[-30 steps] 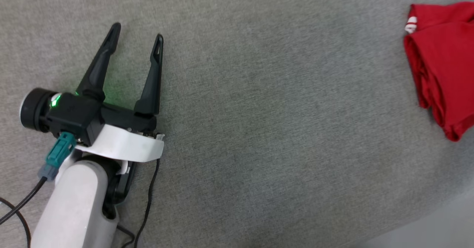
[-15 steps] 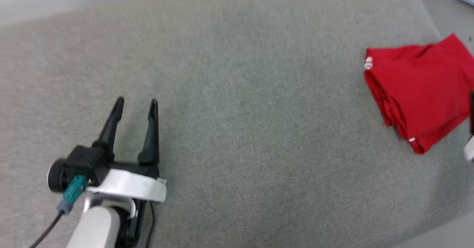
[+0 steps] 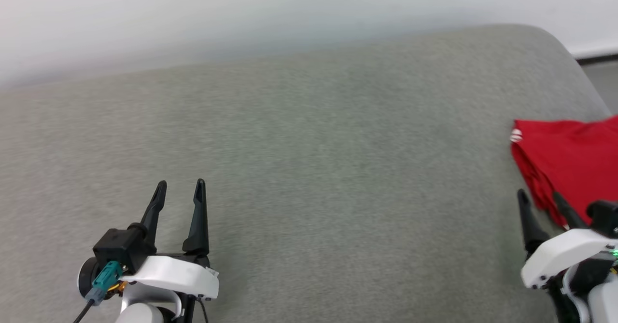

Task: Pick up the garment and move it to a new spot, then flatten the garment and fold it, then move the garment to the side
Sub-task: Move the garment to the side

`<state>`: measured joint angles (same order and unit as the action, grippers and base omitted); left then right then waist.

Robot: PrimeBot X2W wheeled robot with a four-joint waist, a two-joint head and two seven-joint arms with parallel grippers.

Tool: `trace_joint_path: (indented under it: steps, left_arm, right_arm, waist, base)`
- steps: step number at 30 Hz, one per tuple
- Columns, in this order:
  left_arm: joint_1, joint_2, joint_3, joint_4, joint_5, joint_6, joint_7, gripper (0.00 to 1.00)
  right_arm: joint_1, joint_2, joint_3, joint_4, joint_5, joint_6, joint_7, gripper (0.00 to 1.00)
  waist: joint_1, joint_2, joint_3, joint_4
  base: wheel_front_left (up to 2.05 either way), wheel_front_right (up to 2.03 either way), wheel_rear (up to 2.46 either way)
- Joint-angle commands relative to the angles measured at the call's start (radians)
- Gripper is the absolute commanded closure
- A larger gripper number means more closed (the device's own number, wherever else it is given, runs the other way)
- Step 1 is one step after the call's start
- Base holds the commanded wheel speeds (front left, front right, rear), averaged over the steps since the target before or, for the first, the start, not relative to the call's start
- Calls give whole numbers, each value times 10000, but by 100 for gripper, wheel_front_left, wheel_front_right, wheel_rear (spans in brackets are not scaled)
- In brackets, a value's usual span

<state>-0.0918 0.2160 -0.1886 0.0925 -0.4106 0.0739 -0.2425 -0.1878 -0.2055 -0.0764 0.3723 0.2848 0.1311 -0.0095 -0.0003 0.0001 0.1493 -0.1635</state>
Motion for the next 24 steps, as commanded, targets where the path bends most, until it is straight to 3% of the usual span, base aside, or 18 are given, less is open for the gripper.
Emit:
trace_joint_path:
  steps: [1,11,18,24]
  left_arm:
    - [34,8,15,41,-2,2,-53,0]
    - [385,46,221,854,146,-82,-202,0]
    - [758,120,251,1122,379,-164,-234,0]
    - [937,-9,330,1257,537,-261,-242,0]
  right_arm:
    - [134,47,3,-139,-48,-8,-44,0]
    - [1696,948,70,-2963,-735,-8,311,0]
    - [2619,1141,37,-4557,-1238,-6,901,0]
    - [3116,1238,142,-5194,-1413,-6,1141,0]
  waist:
    - [3,-1,-319,466]
    - [3,-1,-1232,1678]
    - [3,-1,-1735,1897]
    - [3,-1,-1939,1933]
  base:
    - [0,0,0]
    - [0,0,0]
    - [0,0,0]
    - [0,0,0]
